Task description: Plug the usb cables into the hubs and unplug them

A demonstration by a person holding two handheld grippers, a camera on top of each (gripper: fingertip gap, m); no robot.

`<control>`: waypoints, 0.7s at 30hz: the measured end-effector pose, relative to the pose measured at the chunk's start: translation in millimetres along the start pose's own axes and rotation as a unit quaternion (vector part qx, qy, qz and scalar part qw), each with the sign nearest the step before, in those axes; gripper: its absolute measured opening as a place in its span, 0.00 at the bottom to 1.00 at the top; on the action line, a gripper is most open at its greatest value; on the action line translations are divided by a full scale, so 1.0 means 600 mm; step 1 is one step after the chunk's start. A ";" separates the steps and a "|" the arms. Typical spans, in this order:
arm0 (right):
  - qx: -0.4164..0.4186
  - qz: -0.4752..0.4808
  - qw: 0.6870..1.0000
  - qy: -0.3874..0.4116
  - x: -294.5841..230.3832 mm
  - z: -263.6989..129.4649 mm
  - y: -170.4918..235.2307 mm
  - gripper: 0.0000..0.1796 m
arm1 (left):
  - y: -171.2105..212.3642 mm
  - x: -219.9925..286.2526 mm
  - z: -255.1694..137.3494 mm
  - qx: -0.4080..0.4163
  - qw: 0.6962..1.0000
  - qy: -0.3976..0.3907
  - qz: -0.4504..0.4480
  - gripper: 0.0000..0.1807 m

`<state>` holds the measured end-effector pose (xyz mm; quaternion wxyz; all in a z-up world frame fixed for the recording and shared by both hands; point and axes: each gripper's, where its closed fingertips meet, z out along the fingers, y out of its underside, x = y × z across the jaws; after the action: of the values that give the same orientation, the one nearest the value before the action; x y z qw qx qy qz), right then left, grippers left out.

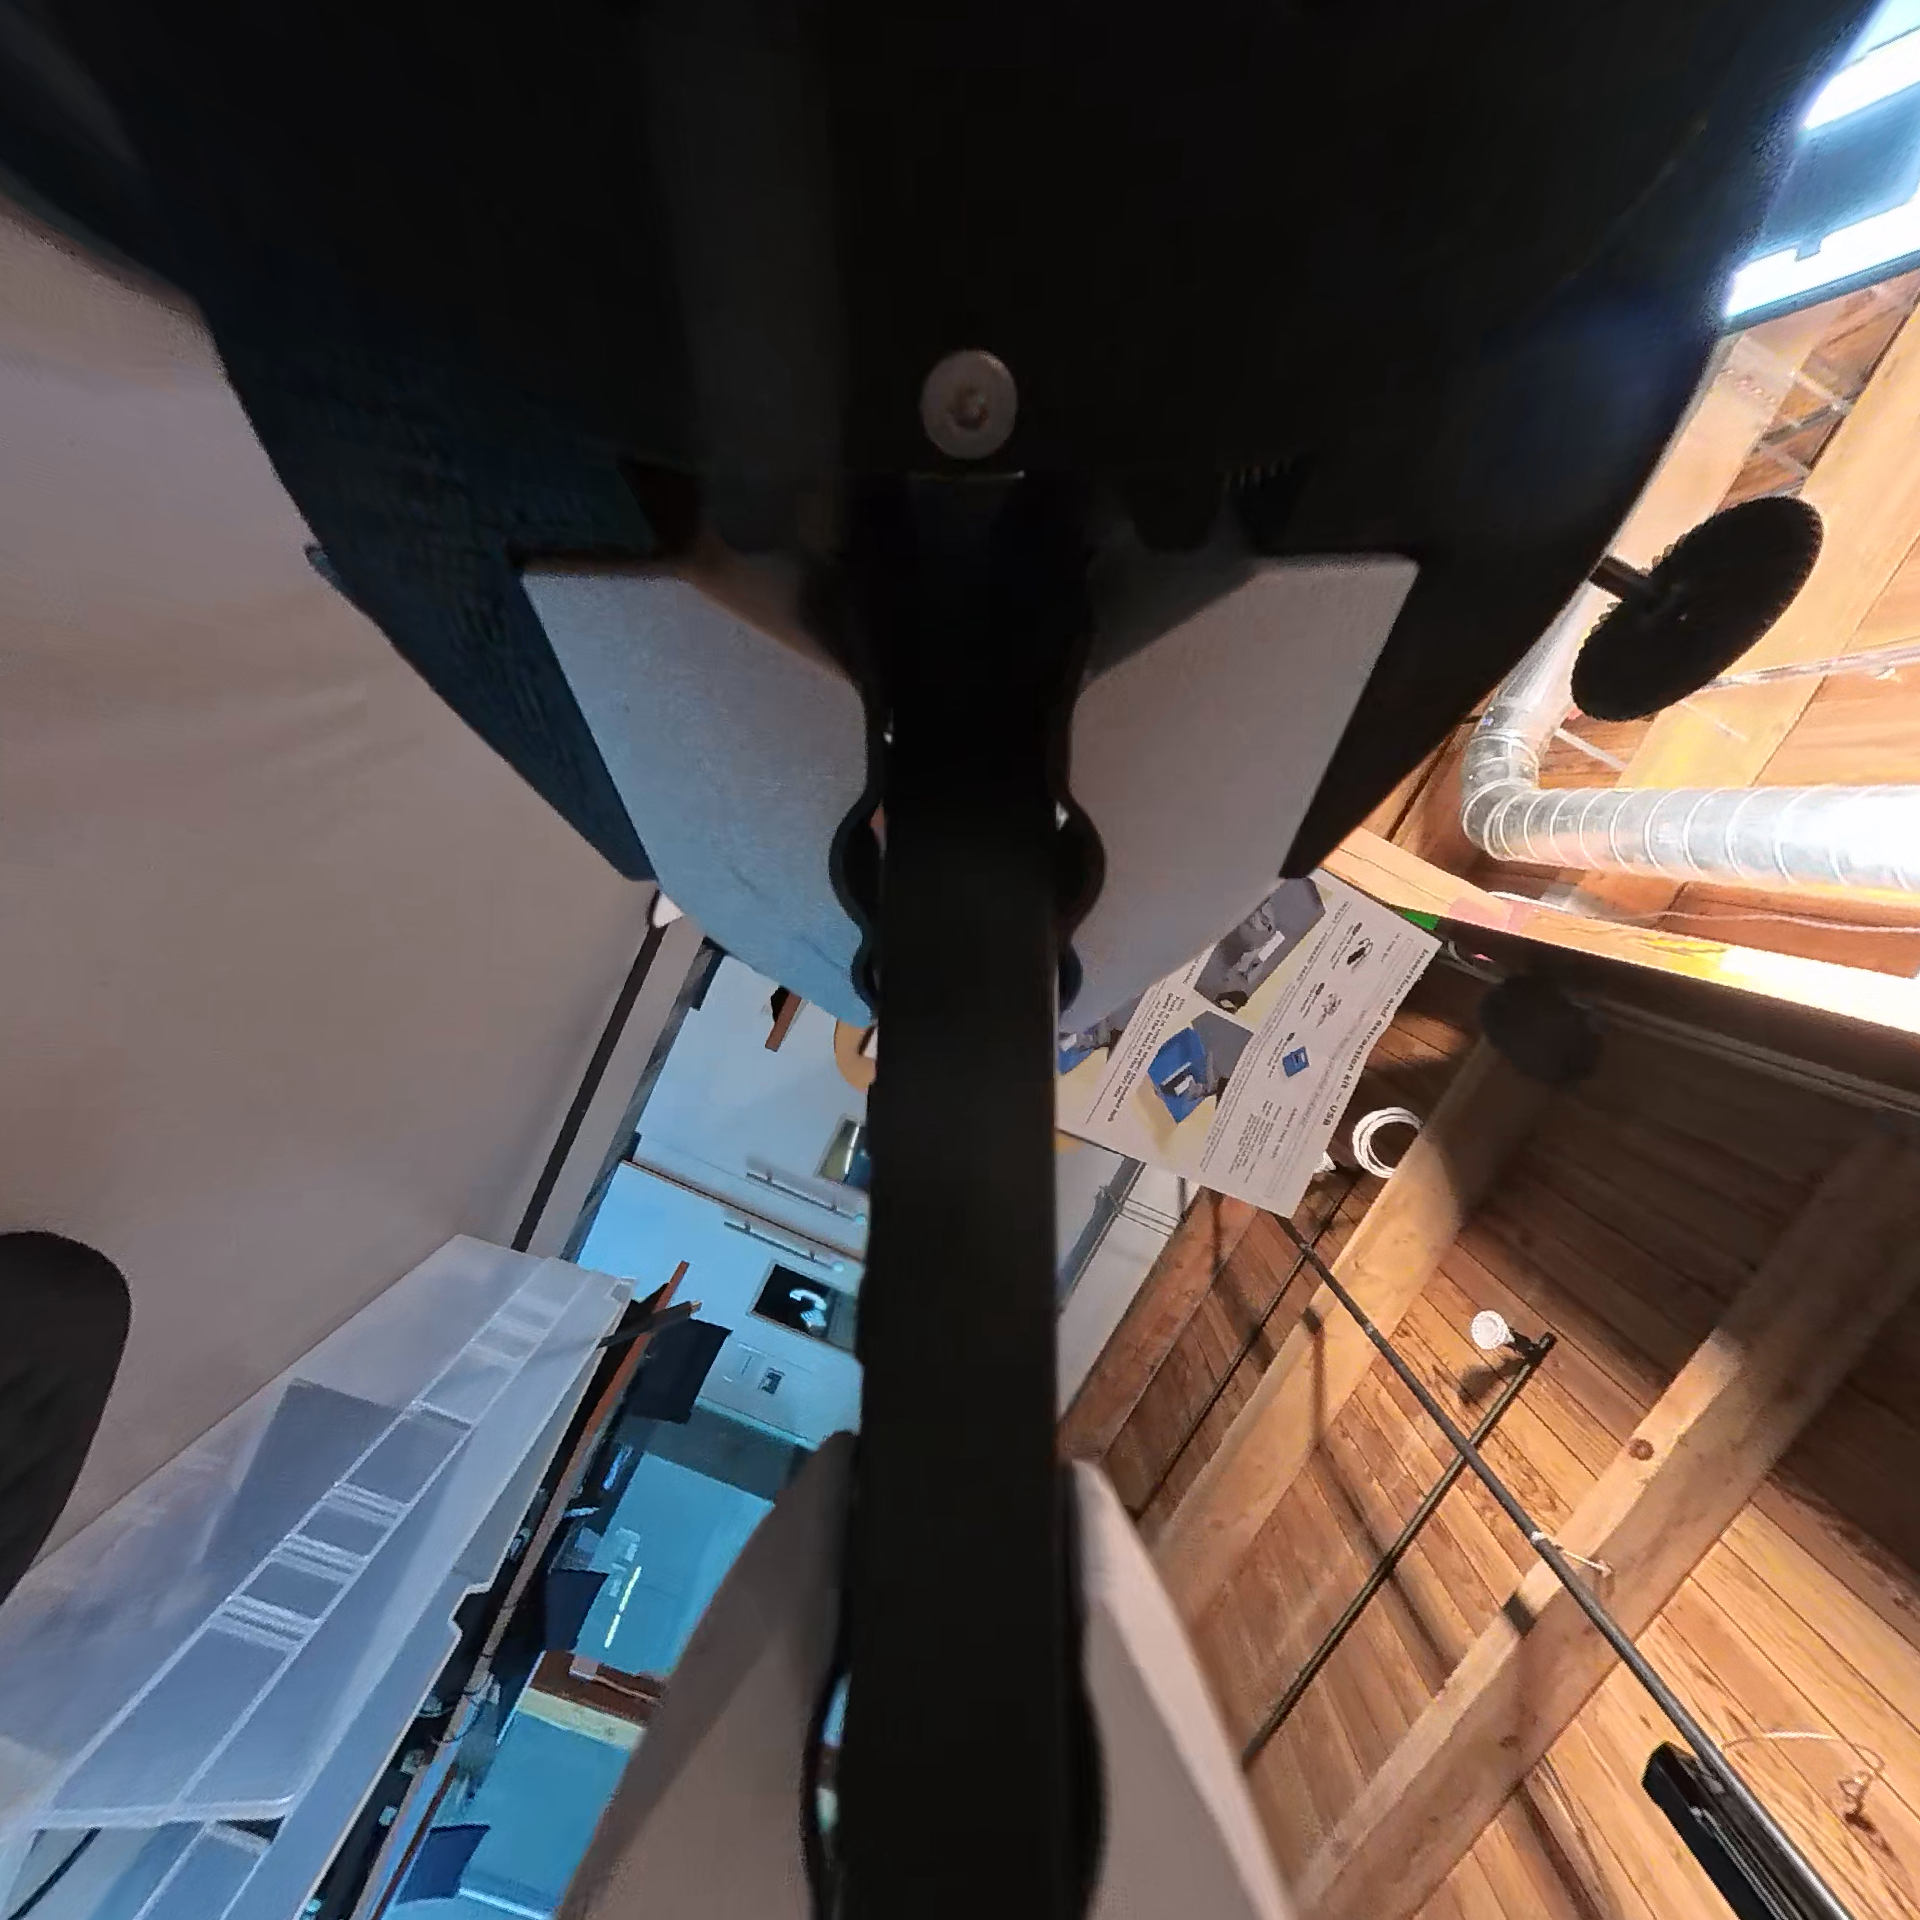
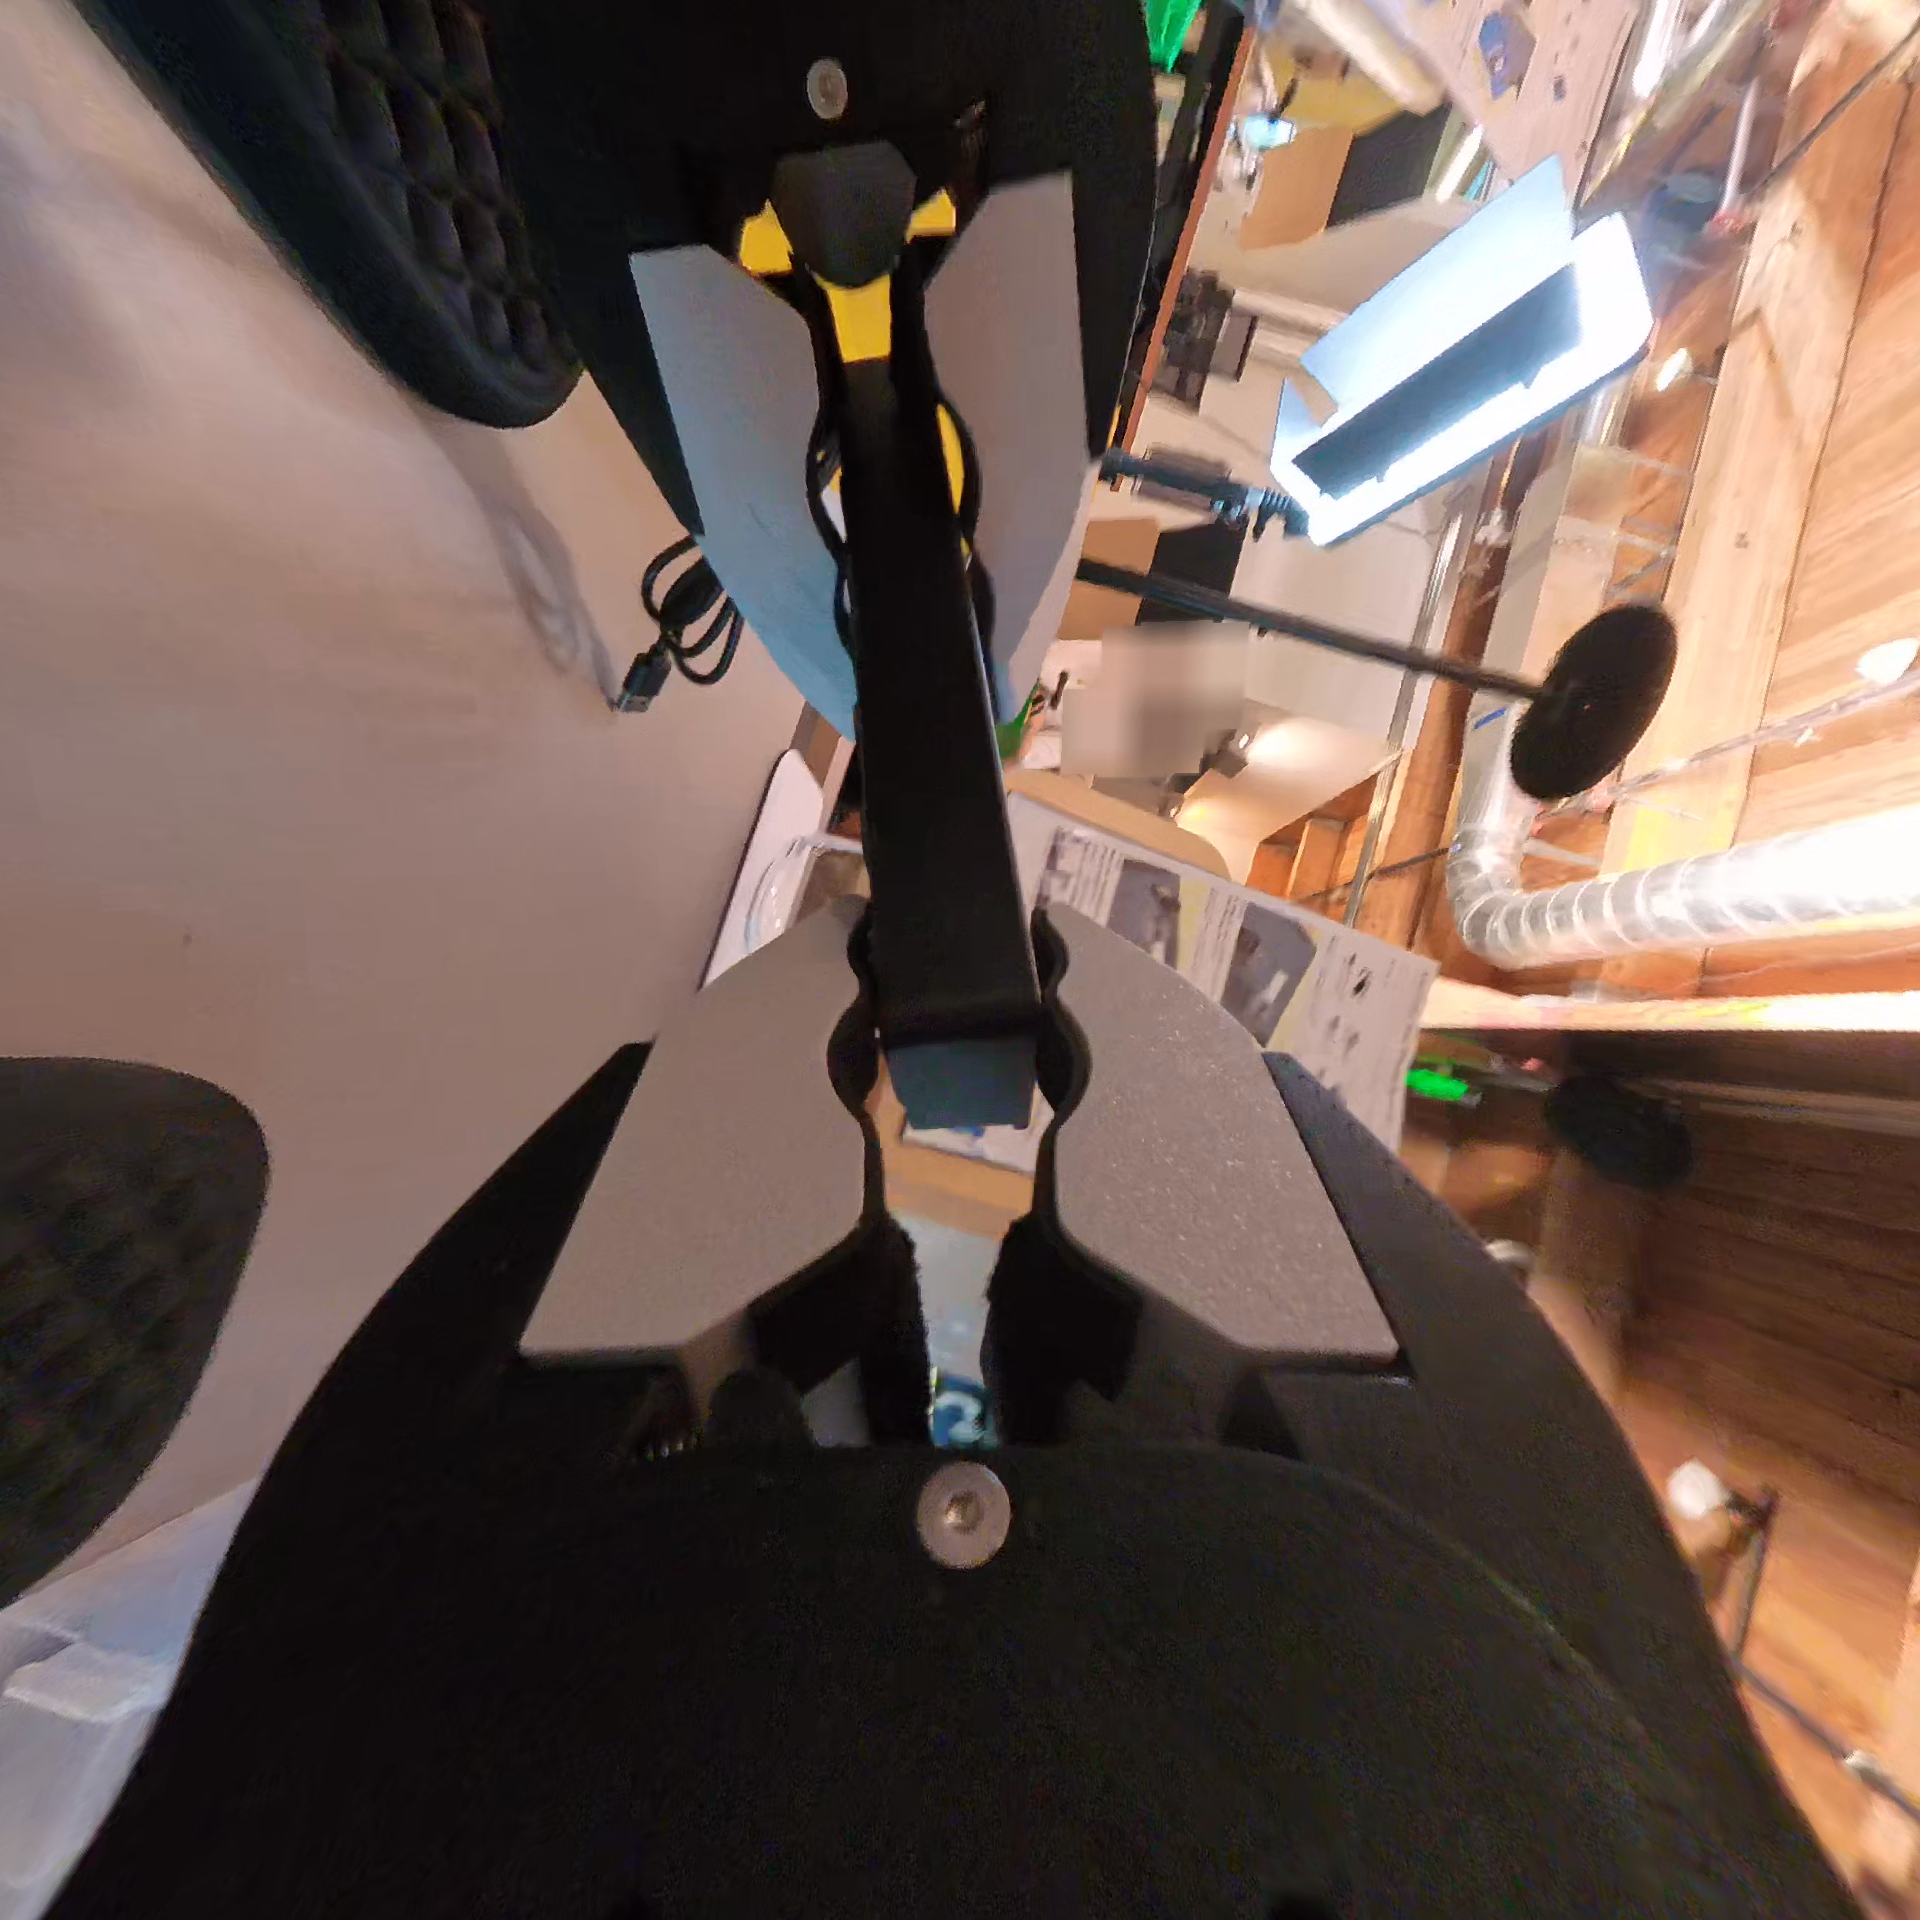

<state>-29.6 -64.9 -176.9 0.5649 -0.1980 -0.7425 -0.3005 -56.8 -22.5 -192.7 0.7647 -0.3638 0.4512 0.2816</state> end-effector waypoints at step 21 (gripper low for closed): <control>-0.358 0.224 0.876 0.231 0.079 -0.206 0.384 0.15 | 0.015 -0.068 -0.012 0.018 0.980 -0.075 -0.185 0.46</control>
<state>192.2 20.7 -58.0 0.6631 -0.4731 -0.3679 -0.4486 -84.8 -27.1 -161.0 0.8415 -0.4054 0.3225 0.1534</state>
